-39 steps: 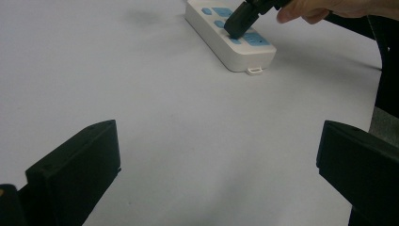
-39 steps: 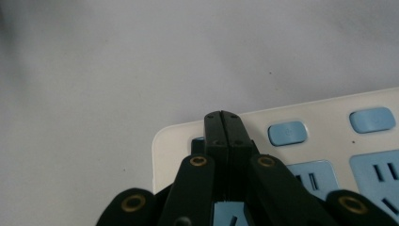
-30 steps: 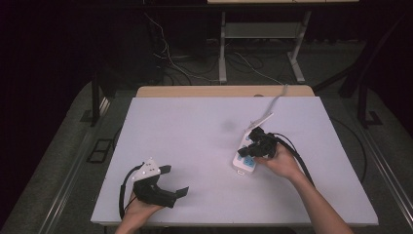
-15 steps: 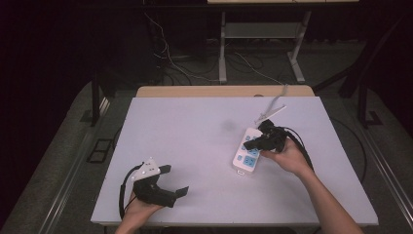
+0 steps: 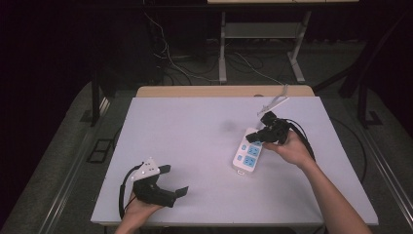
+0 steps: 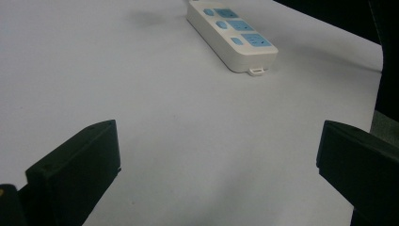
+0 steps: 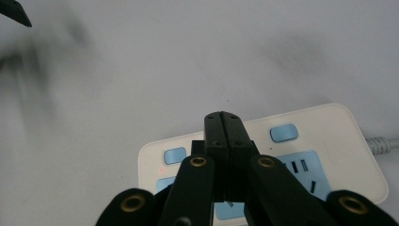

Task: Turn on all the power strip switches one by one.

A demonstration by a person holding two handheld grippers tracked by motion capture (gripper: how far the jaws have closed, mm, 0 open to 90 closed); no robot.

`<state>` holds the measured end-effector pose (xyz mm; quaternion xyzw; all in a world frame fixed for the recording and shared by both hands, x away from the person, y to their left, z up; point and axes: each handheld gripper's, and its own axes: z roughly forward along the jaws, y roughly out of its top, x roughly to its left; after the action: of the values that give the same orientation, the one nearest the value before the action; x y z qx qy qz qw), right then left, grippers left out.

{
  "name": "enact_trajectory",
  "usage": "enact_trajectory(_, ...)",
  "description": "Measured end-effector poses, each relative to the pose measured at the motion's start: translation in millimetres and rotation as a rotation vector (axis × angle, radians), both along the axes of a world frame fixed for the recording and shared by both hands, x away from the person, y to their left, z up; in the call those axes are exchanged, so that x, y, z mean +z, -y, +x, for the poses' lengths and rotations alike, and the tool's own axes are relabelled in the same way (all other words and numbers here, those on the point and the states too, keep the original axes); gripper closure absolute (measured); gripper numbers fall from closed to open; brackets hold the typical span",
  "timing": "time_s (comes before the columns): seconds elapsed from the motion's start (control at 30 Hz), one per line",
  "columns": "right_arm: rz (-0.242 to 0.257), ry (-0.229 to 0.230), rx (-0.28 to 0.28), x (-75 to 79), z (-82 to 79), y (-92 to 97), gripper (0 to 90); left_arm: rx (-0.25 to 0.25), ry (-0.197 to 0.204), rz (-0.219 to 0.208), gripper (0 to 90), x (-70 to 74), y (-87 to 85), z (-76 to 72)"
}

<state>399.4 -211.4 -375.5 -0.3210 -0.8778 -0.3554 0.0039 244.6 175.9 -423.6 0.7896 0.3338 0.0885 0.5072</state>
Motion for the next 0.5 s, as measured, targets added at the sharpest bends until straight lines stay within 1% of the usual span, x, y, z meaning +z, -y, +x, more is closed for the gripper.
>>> enact_trajectory(0.17,-0.009,-0.002,0.007,-2.3,5.6,-1.1,90.0,0.001,-0.001,0.001,0.0,0.1,-0.5,0.4)
enact_trajectory(0.3,-0.027,-0.013,0.016,-8.0,10.6,-0.9,90.0,0.000,0.000,0.002,0.0,0.1,-0.4,0.6)
enact_trajectory(0.5,-0.040,-0.031,0.020,-15.2,15.5,-1.1,90.0,-0.001,0.001,0.002,0.0,0.3,-0.4,0.6)
